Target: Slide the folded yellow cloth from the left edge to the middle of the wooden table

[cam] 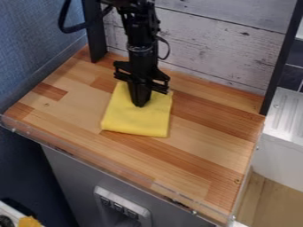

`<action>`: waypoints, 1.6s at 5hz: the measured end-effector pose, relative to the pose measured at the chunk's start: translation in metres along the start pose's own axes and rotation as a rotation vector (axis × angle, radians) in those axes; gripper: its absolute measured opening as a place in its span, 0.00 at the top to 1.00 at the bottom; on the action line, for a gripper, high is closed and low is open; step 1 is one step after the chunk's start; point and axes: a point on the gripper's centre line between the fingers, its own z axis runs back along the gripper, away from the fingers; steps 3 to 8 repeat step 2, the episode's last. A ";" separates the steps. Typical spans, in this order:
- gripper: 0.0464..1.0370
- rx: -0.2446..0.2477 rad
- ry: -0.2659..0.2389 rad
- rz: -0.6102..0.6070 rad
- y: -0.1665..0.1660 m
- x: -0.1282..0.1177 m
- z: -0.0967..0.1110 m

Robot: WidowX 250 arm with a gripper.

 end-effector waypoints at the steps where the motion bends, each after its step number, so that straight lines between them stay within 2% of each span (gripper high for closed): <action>1: 0.95 -0.003 0.001 0.017 -0.009 0.000 -0.001; 2: 0.80 -0.010 0.050 0.017 -0.019 -0.007 0.002; 8: 0.80 -0.010 0.050 0.017 -0.019 -0.007 0.002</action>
